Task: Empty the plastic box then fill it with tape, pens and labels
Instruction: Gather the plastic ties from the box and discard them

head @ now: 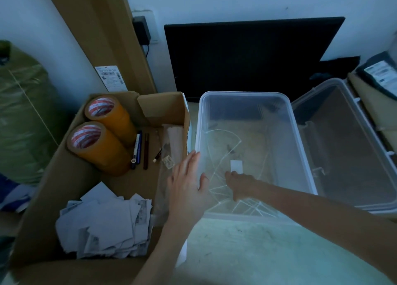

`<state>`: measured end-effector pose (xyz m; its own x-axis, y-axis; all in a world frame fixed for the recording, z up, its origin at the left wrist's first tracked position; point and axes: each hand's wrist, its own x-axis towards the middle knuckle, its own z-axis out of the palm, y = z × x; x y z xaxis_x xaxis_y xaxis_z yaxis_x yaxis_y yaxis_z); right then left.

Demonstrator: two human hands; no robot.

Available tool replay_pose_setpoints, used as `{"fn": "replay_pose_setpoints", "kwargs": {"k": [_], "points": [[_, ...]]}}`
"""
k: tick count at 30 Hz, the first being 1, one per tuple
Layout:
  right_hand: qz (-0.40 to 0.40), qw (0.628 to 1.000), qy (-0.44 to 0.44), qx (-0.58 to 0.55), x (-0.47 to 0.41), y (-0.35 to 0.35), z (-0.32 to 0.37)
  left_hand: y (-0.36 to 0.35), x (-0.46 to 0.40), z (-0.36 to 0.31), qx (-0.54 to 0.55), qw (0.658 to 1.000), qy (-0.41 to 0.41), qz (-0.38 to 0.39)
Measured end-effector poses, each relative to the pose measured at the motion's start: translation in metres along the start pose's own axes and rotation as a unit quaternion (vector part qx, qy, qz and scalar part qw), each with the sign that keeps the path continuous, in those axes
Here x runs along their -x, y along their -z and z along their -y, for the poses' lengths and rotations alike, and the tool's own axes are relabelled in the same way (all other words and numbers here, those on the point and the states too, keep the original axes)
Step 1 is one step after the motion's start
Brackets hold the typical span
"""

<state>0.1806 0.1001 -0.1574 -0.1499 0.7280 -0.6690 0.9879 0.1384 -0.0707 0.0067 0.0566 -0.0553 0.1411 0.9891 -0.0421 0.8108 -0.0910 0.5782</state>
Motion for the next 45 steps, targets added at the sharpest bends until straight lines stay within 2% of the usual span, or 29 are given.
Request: {"fn": "replay_pose_setpoints", "kwargs": {"k": [5, 9, 13, 17, 19, 27, 31, 35, 39, 45], "points": [[-0.019, 0.999, 0.006, -0.048, 0.002, 0.005, -0.008, 0.0, 0.0, 0.001, 0.001, 1.0, -0.003, 0.001], [-0.046, 0.982, -0.008, -0.183, 0.001, 0.016, -0.011, 0.0, 0.0, 0.003, 0.006, 1.0, -0.01, -0.004], [-0.085, 0.922, -0.046, -0.374, 0.001, 0.034, -0.014, -0.001, 0.0, 0.004, 0.011, 1.0, -0.011, -0.009], [-0.12, 0.874, -0.065, -0.466, 0.015, 0.046, -0.023, -0.002, 0.001, 0.003, 0.024, 1.0, -0.012, -0.016], [-0.138, 0.833, -0.057, -0.533, 0.023, 0.048, -0.027, -0.001, 0.001, 0.003, 0.036, 0.999, -0.014, -0.02], [-0.22, 0.737, 0.025, -0.638, 0.086, 0.064, -0.041, 0.007, -0.007, 0.001, 0.099, 0.991, -0.063, -0.067], [-0.232, 0.732, 0.08, -0.635, 0.116, 0.075, -0.04, 0.026, -0.031, -0.01, 0.08, 0.983, -0.133, -0.1], [-0.241, 0.703, 0.13, -0.656, 0.129, 0.078, -0.042, 0.046, -0.06, -0.03, 0.014, 0.972, -0.206, -0.111], [-0.256, 0.748, 0.142, -0.595, 0.13, 0.076, -0.046, 0.058, -0.079, -0.047, -0.049, 0.955, -0.274, -0.1], [-0.252, 0.789, 0.161, -0.537, 0.135, 0.073, -0.046, 0.057, -0.094, -0.063, -0.16, 0.91, -0.383, -0.003]]}}
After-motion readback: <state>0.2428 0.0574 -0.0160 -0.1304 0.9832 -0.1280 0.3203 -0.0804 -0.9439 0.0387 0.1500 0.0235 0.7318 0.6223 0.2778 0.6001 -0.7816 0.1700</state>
